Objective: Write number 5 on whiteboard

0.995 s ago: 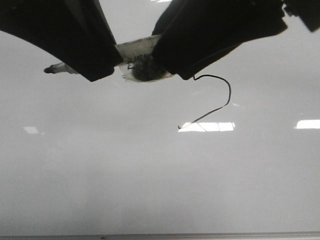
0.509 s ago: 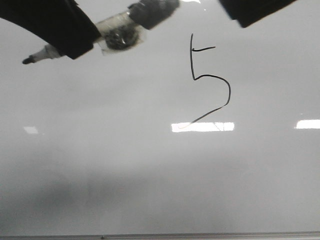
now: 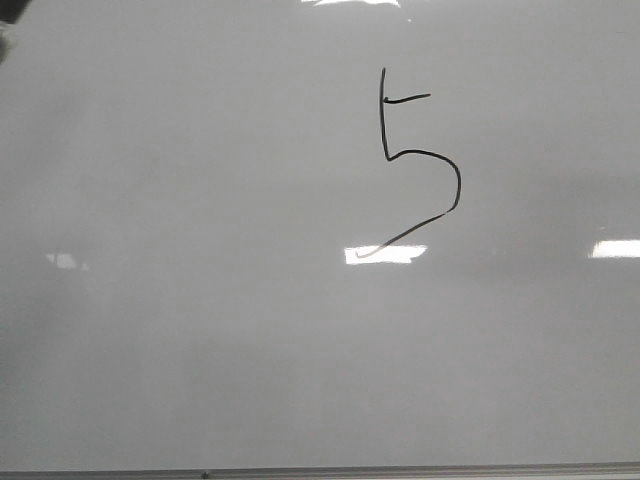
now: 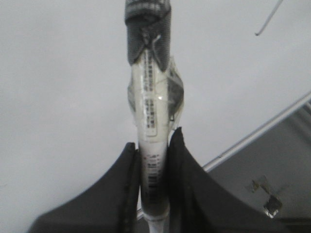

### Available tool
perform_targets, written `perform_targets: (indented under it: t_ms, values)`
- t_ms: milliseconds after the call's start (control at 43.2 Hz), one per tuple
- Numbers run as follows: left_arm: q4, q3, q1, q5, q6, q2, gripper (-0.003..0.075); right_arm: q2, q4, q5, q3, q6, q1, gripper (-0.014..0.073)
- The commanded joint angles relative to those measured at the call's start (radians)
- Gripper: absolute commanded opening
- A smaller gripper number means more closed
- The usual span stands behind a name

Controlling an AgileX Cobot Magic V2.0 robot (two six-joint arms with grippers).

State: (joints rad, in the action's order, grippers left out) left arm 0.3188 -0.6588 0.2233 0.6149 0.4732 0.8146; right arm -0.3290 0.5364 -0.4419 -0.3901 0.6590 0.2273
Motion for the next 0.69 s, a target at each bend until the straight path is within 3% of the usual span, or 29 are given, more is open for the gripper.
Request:
perform_targets:
  t_ms: [0,254,440,671]
  values:
    - [0.032,0.04,-0.079,-0.131,-0.045,-0.097,-0.002,0.051,0.052,0.076,-0.004,-0.007,-0.007,-0.006]
    - [0.032,0.103,-0.214,-0.177,-0.048,-0.148,-0.002,0.072,0.055,0.081,0.014,-0.007,-0.007,-0.006]
    - [0.055,0.103,-0.302,-0.307,-0.052,-0.012,-0.002,0.072,0.055,0.081,0.016,-0.007,-0.007,-0.006]
    - [0.073,0.101,-0.31,-0.469,-0.052,0.195,-0.002,0.072,0.062,0.092,0.029,-0.007,-0.007,-0.006]
